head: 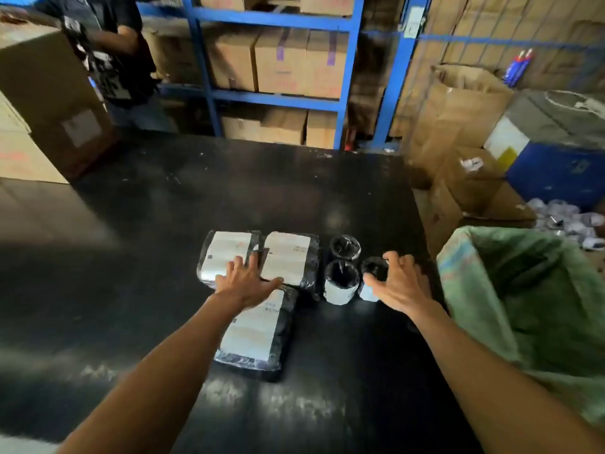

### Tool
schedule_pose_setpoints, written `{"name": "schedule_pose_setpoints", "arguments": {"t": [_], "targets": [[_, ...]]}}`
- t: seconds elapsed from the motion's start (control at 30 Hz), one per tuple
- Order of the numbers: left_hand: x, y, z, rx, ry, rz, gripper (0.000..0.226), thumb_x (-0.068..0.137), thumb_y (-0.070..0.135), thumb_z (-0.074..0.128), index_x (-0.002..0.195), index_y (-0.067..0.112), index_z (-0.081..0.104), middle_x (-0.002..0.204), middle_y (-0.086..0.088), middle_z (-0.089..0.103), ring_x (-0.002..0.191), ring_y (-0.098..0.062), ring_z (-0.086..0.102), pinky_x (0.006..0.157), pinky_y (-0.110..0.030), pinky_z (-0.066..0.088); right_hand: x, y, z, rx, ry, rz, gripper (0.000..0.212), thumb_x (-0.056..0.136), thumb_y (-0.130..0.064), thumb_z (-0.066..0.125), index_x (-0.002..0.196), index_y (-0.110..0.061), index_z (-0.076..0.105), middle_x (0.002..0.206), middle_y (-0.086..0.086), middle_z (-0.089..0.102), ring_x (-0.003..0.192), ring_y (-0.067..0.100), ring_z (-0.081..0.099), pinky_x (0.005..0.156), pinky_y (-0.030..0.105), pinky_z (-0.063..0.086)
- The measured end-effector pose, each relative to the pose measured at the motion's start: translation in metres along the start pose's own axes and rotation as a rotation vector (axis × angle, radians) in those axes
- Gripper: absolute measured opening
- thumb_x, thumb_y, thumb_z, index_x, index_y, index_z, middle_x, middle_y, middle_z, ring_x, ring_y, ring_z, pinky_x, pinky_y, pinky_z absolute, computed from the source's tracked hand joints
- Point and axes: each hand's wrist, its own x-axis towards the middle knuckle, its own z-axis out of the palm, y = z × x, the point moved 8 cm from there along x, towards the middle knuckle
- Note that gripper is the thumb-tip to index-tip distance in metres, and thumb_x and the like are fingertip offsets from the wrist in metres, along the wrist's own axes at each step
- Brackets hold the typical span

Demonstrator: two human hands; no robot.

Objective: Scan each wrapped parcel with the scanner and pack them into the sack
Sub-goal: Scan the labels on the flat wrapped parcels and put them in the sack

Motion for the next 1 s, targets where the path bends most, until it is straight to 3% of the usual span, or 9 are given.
{"name": "schedule_pose_setpoints", "arguments": {"t": [0.13,0.27,0.43,0.53,0.63,0.7,0.8,0.87,1.0], "targets": [[-0.01,-0.032,0.04,-0.059,-0.156,-0.072,0.122,0.07,0.09,0.05,0.158,0.033,-0.011,0.165,-0.019,0.003,0.149,-0.047,0.011,0.114,-0.065,0.027,-0.018,0.037,0.044,-0.055,-0.016,0.115,0.074,0.082,-0.063,0.064,0.141,-0.02,0.045,0.143,0.017,0.043,0.131,0.041,0.045,0.108,0.049,0.039],[-0.013,-0.056,0.077,-0.14,-0.307,-0.085,0.133,0.065,0.078,0.072,0.148,0.049,-0.028,0.163,-0.02,-0.003,0.145,-0.056,0.015,0.116,-0.063,0.025,-0.036,0.085,0.075,-0.06,-0.019,0.276,0.086,0.081,-0.06,0.067,0.15,-0.02,0.035,0.158,0.021,0.027,0.143,0.043,0.031,0.115,0.055,0.032],[-0.014,-0.058,0.084,-0.161,-0.301,-0.146,0.134,0.056,0.08,0.074,0.14,0.063,-0.028,0.148,-0.026,0.019,0.132,-0.056,0.035,0.108,-0.059,0.04,-0.053,0.123,0.096,-0.077,-0.031,0.33,0.09,0.082,-0.044,0.075,0.154,-0.022,0.024,0.164,0.019,0.008,0.15,0.04,0.015,0.118,0.059,0.024],[-0.013,-0.053,0.082,-0.185,-0.264,-0.143,0.14,0.041,0.087,0.067,0.145,0.061,-0.022,0.135,-0.03,0.038,0.107,-0.042,0.06,0.088,-0.045,0.056,-0.054,0.144,0.1,0.075,0.018,0.414,0.088,0.083,-0.034,0.074,0.151,-0.024,0.02,0.158,0.022,0.013,0.133,0.047,0.04,0.108,0.055,0.042],[-0.015,-0.046,0.081,-0.281,-0.259,-0.115,0.133,0.057,0.067,0.083,0.154,0.052,-0.008,0.138,-0.021,0.049,0.078,-0.023,0.067,0.056,-0.024,0.054,-0.05,0.163,0.102,0.203,-0.007,0.446,0.083,0.088,-0.033,0.071,0.152,-0.025,0.018,0.142,0.026,0.039,0.116,0.046,0.057,0.096,0.05,0.049],[-0.021,-0.039,0.075,-0.293,-0.2,-0.109,0.128,0.063,0.056,0.087,0.155,0.05,-0.002,0.141,-0.014,0.049,0.084,-0.023,0.065,0.063,-0.029,0.058,-0.044,0.177,0.104,0.315,-0.006,0.426,0.081,0.089,-0.029,0.074,0.153,-0.025,0.024,0.132,0.025,0.056,0.115,0.044,0.061,0.095,0.049,0.048],[-0.031,-0.03,0.071,-0.273,-0.108,-0.13,0.13,0.055,0.068,0.085,0.155,0.051,0.003,0.138,-0.009,0.052,0.105,-0.031,0.062,0.091,-0.046,0.056,-0.034,0.196,0.111,0.559,-0.027,0.456,0.081,0.084,-0.02,0.081,0.15,-0.021,0.034,0.127,0.021,0.065,0.116,0.04,0.065,0.101,0.049,0.05],[-0.037,-0.029,0.073,-0.336,-0.075,-0.169,0.133,0.05,0.073,0.084,0.154,0.053,0.005,0.136,-0.008,0.054,0.112,-0.033,0.059,0.098,-0.047,0.052,-0.028,0.201,0.12,0.612,-0.095,0.474,0.081,0.08,-0.021,0.084,0.148,-0.016,0.041,0.129,0.019,0.065,0.116,0.037,0.064,0.102,0.045,0.049],[-0.05,-0.029,0.083,-0.495,-0.011,-0.248,0.133,0.041,0.071,0.086,0.149,0.062,0.009,0.131,-0.003,0.056,0.11,-0.029,0.058,0.096,-0.046,0.054,-0.028,0.166,0.122,0.874,-0.226,0.455,0.069,0.081,-0.015,0.078,0.138,-0.026,0.04,0.095,0.013,0.07,0.076,0.031,0.067,0.083,0.053,0.06]]}}
